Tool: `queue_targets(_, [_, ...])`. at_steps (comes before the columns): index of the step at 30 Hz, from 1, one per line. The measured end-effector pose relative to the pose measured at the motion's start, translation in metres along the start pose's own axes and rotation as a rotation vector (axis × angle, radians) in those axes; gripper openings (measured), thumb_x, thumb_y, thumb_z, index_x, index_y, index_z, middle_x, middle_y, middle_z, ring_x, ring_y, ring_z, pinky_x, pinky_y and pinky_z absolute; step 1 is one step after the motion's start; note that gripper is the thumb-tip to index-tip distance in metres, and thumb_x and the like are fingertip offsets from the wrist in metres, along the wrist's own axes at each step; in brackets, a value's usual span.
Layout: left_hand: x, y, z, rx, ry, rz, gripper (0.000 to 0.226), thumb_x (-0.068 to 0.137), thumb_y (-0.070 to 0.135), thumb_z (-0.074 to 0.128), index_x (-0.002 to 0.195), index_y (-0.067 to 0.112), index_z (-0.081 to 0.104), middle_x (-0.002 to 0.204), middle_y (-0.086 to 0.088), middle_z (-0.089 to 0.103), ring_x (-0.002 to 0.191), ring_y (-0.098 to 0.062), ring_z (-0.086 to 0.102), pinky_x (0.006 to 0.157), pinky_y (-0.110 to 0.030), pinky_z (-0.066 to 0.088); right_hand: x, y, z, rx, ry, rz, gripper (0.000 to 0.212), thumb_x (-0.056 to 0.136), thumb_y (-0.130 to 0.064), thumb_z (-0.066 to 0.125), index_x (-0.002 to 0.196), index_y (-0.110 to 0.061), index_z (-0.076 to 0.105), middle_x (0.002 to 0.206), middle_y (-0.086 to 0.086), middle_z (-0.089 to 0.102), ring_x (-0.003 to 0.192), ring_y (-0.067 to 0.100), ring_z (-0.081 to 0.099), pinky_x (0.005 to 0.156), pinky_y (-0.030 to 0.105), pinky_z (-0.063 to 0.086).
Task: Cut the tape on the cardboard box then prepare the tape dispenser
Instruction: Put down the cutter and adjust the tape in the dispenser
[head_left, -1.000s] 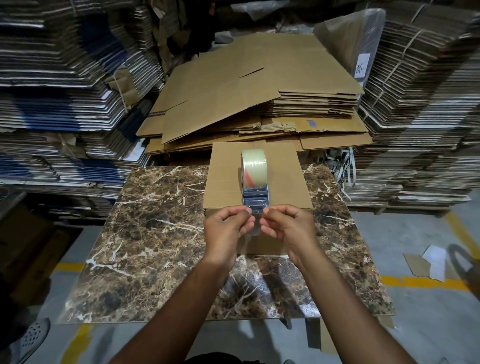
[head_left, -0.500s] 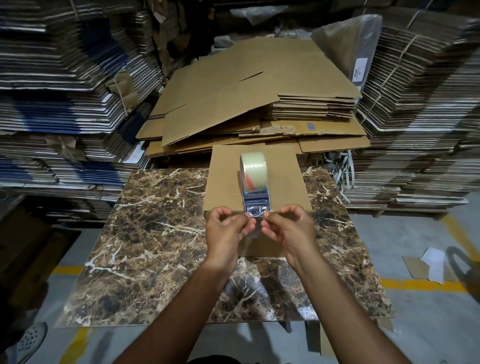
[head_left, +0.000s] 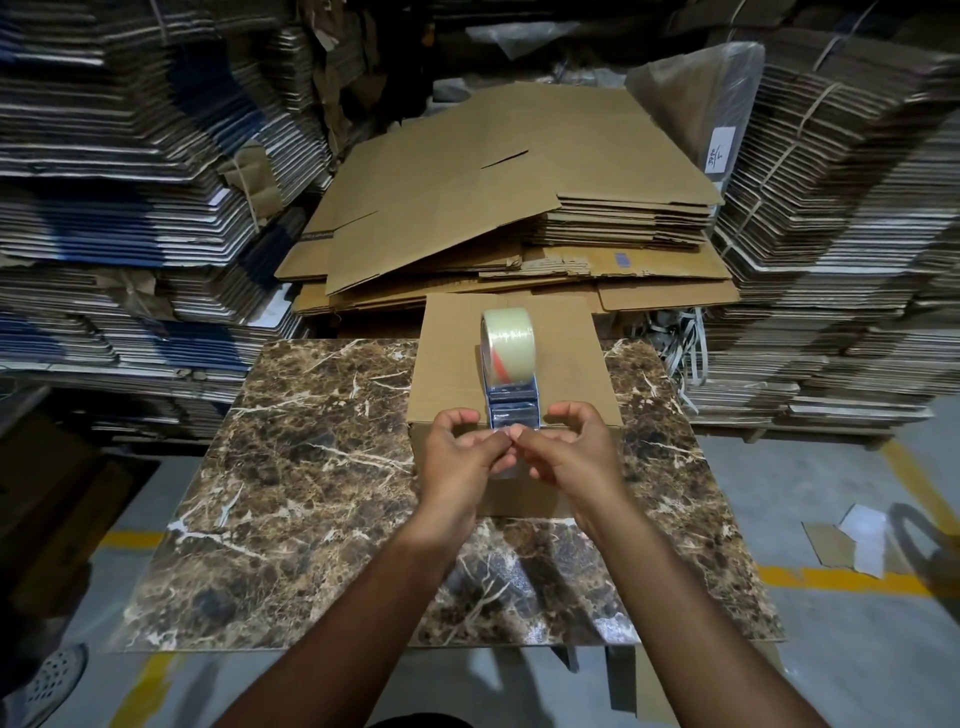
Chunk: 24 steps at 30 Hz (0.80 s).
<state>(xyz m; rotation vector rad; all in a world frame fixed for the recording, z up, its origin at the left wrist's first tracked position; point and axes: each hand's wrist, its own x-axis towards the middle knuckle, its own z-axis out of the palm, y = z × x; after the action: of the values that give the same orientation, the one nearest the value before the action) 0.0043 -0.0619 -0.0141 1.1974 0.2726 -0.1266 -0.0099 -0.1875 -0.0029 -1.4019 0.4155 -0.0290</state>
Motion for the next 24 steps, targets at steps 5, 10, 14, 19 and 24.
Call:
queue_targets(5, [0.001, 0.005, -0.006, 0.077, 0.004, 0.016, 0.042, 0.080, -0.010, 0.076, 0.105, 0.010, 0.048, 0.086, -0.025, 0.074, 0.062, -0.022, 0.071, 0.053, -0.023, 0.058, 0.008, 0.000, -0.005, -0.012, -0.017, 0.003, 0.046, 0.074, -0.001, 0.084, 0.108, -0.011, 0.055, 0.075, 0.011, 0.072, 0.067, 0.021, 0.065, 0.054, 0.026, 0.050])
queue_targets(10, [0.003, 0.004, -0.012, 0.041, -0.003, -0.006, 0.043, 0.079, -0.010, 0.077, 0.099, 0.012, 0.045, 0.078, -0.018, 0.074, 0.060, -0.020, 0.069, 0.054, -0.022, 0.058, 0.010, -0.001, -0.011, 0.025, -0.051, 0.029, 0.043, 0.079, 0.007, 0.076, 0.112, -0.010, 0.054, 0.078, 0.013, 0.072, 0.067, 0.020, 0.064, 0.061, 0.028, 0.055])
queue_targets(14, [0.003, -0.001, -0.016, 0.041, -0.046, -0.035, 0.031, 0.088, -0.009, 0.067, 0.102, 0.011, 0.047, 0.084, -0.019, 0.075, 0.065, -0.020, 0.071, 0.058, -0.022, 0.060, 0.011, 0.000, -0.017, 0.006, -0.076, 0.061, 0.039, 0.086, 0.012, 0.064, 0.115, -0.011, 0.051, 0.086, 0.019, 0.072, 0.066, 0.019, 0.067, 0.061, 0.027, 0.058])
queue_targets(19, [0.005, -0.001, -0.027, 0.203, 0.034, 0.055, 0.010, 0.098, 0.003, 0.053, 0.097, 0.012, 0.058, 0.084, -0.016, 0.072, 0.066, -0.020, 0.066, 0.059, -0.028, 0.056, 0.017, -0.004, -0.036, -0.232, 0.014, -0.066, 0.021, 0.094, -0.001, 0.055, 0.107, -0.016, 0.060, 0.081, 0.010, 0.074, 0.064, 0.018, 0.064, 0.056, 0.032, 0.053])
queue_targets(24, [0.009, 0.005, -0.019, 0.415, 0.034, 0.246, 0.020, 0.096, 0.007, 0.059, 0.108, 0.023, 0.065, 0.103, 0.001, 0.073, 0.094, -0.012, 0.069, 0.084, -0.029, 0.056, 0.029, -0.018, -0.027, -0.492, -0.013, -0.252, 0.021, 0.099, -0.020, 0.057, 0.119, -0.023, 0.061, 0.090, -0.008, 0.071, 0.076, 0.018, 0.072, 0.076, 0.041, 0.062])
